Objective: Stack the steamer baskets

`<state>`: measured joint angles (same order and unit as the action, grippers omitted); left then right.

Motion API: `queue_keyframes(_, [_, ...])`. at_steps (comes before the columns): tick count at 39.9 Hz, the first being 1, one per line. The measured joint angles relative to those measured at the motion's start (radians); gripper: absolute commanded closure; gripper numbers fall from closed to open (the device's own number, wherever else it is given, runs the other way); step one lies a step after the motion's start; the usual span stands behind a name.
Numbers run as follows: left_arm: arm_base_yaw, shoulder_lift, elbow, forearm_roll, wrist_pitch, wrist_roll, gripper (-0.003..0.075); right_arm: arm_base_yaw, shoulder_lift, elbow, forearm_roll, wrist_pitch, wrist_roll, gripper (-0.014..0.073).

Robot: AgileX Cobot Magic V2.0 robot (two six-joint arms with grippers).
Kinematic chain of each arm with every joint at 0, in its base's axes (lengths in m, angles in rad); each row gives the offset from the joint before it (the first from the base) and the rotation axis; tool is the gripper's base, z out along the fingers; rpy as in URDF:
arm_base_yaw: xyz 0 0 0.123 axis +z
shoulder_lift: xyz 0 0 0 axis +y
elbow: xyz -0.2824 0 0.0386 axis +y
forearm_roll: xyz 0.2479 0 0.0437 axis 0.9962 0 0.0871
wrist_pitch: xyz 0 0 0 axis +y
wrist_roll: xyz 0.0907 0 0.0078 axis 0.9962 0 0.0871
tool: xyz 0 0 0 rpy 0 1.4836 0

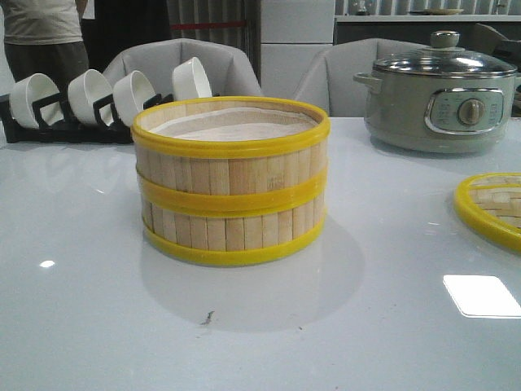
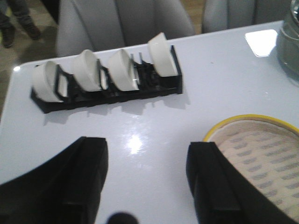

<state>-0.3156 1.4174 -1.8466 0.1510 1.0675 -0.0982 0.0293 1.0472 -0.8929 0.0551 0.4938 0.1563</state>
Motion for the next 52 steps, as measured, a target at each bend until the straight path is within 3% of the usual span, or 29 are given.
queue_keyframes(7, [0.084, -0.231, 0.190, 0.017, -0.045, -0.022, 0.0286, 0.000, 0.000, 0.000, 0.000, -0.007, 0.000, 0.0090])
queue_keyframes(25, [0.084, -0.715, 0.667, 0.038, -0.125, -0.068, 0.0286, 0.000, 0.000, 0.000, 0.000, -0.023, 0.000, 0.0090])
queue_keyframes(38, [0.027, -0.783, 0.855, 0.043, -0.174, -0.072, 0.0295, 0.000, 0.000, 0.000, 0.000, -0.023, 0.000, 0.0090])
queue_keyframes(49, [0.023, -0.783, 0.895, 0.049, -0.227, -0.088, 0.0386, 0.000, 0.000, 0.000, 0.000, -0.021, 0.000, 0.0090])
queue_keyframes(52, [0.023, -0.783, 0.897, 0.049, -0.232, -0.102, 0.0441, 0.000, 0.000, 0.000, 0.000, -0.021, 0.000, 0.0090])
